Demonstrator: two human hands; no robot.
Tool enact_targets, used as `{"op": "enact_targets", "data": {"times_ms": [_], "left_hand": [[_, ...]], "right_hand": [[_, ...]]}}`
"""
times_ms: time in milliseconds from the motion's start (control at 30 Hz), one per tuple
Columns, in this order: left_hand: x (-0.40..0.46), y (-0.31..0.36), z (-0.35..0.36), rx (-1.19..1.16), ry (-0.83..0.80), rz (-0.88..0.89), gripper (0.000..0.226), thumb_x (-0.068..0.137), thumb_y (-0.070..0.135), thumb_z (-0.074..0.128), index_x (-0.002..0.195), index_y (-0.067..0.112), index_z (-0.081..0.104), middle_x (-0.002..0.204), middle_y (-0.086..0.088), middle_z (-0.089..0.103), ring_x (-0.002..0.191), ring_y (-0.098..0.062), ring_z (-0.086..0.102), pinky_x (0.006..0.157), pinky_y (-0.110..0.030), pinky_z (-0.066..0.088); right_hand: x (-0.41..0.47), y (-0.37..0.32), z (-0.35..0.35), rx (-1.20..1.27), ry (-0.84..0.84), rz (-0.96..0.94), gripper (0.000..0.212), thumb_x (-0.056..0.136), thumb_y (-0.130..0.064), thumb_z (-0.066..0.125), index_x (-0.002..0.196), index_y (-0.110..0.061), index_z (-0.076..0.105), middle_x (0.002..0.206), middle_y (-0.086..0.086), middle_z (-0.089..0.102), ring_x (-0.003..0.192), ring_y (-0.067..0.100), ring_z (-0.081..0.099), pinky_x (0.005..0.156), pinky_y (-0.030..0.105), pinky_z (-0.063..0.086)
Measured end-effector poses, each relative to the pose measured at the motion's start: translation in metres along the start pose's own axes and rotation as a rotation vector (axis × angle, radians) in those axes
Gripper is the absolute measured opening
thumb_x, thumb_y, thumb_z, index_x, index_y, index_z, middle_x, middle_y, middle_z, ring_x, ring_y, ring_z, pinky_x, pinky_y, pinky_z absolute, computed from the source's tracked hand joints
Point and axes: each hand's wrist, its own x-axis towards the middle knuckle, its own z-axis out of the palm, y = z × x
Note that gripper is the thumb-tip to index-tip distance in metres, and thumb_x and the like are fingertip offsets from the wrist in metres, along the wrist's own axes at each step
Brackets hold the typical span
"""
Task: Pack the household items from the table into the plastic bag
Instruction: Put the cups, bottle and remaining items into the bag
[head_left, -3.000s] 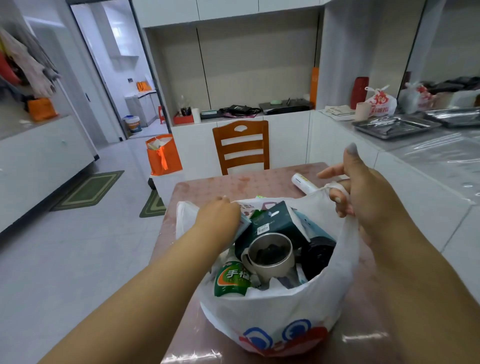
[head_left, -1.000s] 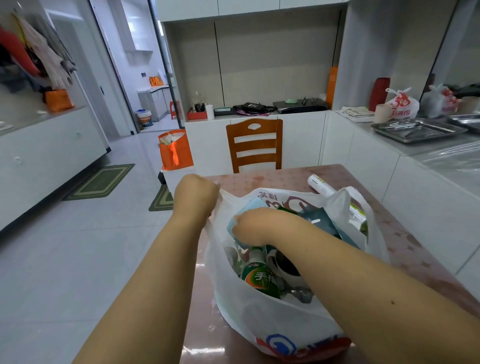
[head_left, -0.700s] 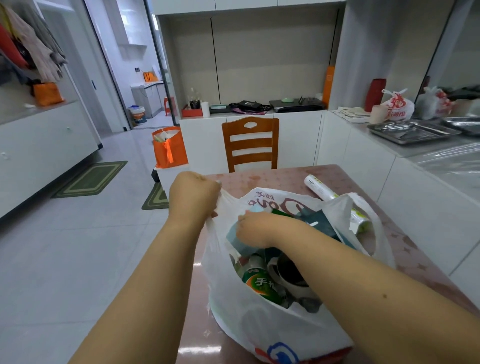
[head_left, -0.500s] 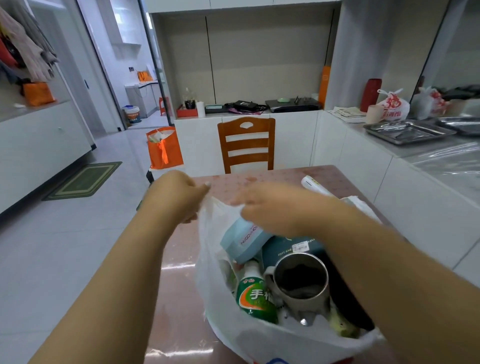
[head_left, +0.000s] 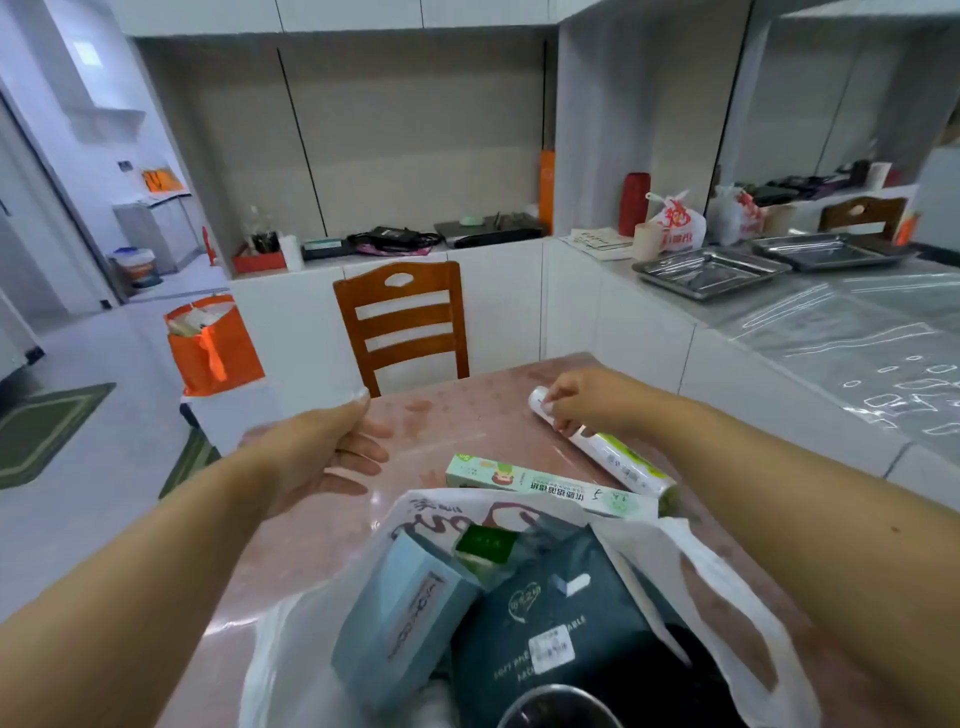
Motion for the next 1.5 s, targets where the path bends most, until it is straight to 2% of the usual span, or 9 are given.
{"op": "enact_targets", "data": {"times_ms": [133,333,500,600,733,1000,1167,1367,1500], "left_hand": [[0.056,-0.02,0.029,0.023,-0.137,-0.053,0.06,0.09,0.06,0.037,0.106,0.011,0.067,0.103,-0.014,0.072,0.097,-0.03,0.068,0.079,-0.041,0.058],[0.113,-0.037,0.055,-0.053,-0.224,-0.058,0.065,0.089,0.062,0.033,0.107,0.009,0.066,0.104,-0.02,0.069,0.096,-0.034,0.066,0.073,-0.039,0.058],[0.147,-0.052,0.066,-0.114,-0.206,-0.013,0.059,0.093,0.056,0.035,0.104,0.008,0.067,0.096,-0.02,0.07,0.083,-0.03,0.067,0.065,-0.037,0.057],[0.16,-0.062,0.07,-0.117,-0.185,0.016,0.058,0.092,0.056,0.038,0.101,0.009,0.069,0.091,-0.018,0.072,0.081,-0.031,0.069,0.062,-0.035,0.057],[0.168,-0.075,0.069,-0.181,-0.177,0.014,0.058,0.09,0.059,0.042,0.096,0.01,0.072,0.085,-0.016,0.074,0.074,-0.028,0.072,0.059,-0.034,0.056],[0.144,-0.078,0.061,-0.18,-0.116,-0.037,0.055,0.093,0.053,0.04,0.099,0.008,0.07,0.083,-0.013,0.075,0.074,-0.028,0.07,0.058,-0.034,0.056],[0.095,-0.053,0.045,-0.187,-0.035,-0.004,0.053,0.097,0.048,0.037,0.1,0.005,0.068,0.087,-0.018,0.073,0.077,-0.03,0.068,0.062,-0.035,0.056],[0.008,-0.005,0.024,-0.185,0.065,0.039,0.043,0.096,0.041,0.043,0.1,0.006,0.068,0.092,-0.018,0.072,0.082,-0.029,0.068,0.065,-0.035,0.055],[-0.052,0.021,0.015,-0.186,0.08,0.081,0.041,0.096,0.041,0.044,0.099,0.007,0.068,0.087,-0.013,0.072,0.078,-0.025,0.068,0.062,-0.033,0.055]], "right_hand": [[0.053,0.051,0.039,-0.22,-0.04,0.065,0.019,0.085,-0.034,0.062,0.099,-0.022,0.067,0.098,-0.001,0.065,0.082,0.012,0.059,0.066,0.021,0.042],[0.096,0.104,0.095,-0.551,-0.17,0.085,0.067,0.073,-0.047,0.072,0.127,-0.015,0.049,0.121,0.004,0.06,0.106,0.024,0.058,0.086,0.033,0.048],[0.116,0.129,0.11,-0.653,0.041,0.028,0.053,0.073,-0.046,0.065,0.112,-0.012,0.054,0.114,0.01,0.059,0.098,0.027,0.057,0.08,0.033,0.046],[0.135,0.141,0.097,-0.752,0.225,0.124,0.084,0.066,-0.057,0.066,0.13,-0.011,0.038,0.131,0.012,0.044,0.12,0.03,0.04,0.099,0.039,0.032],[0.149,0.157,0.08,-0.514,0.095,0.49,0.136,0.053,-0.063,0.076,0.148,-0.009,-0.005,0.15,0.019,0.022,0.138,0.035,0.021,0.11,0.045,0.025],[0.143,0.163,0.095,-0.424,0.092,0.525,0.103,0.049,-0.046,0.077,0.132,-0.012,0.027,0.115,0.012,0.049,0.102,0.027,0.052,0.072,0.03,0.046],[0.11,0.149,0.078,0.002,0.106,0.5,0.087,0.043,-0.038,0.075,0.118,-0.018,0.035,0.095,0.003,0.059,0.081,0.023,0.06,0.065,0.032,0.051],[0.049,0.024,-0.015,0.622,0.169,0.079,0.06,0.063,-0.018,0.071,0.117,-0.012,0.045,0.086,0.007,0.069,0.07,0.025,0.07,0.058,0.032,0.054],[-0.035,-0.081,-0.057,0.86,-0.073,-0.271,0.034,0.068,-0.016,0.064,0.101,-0.015,0.054,0.065,-0.001,0.068,0.061,0.017,0.069,0.058,0.03,0.056]]}}
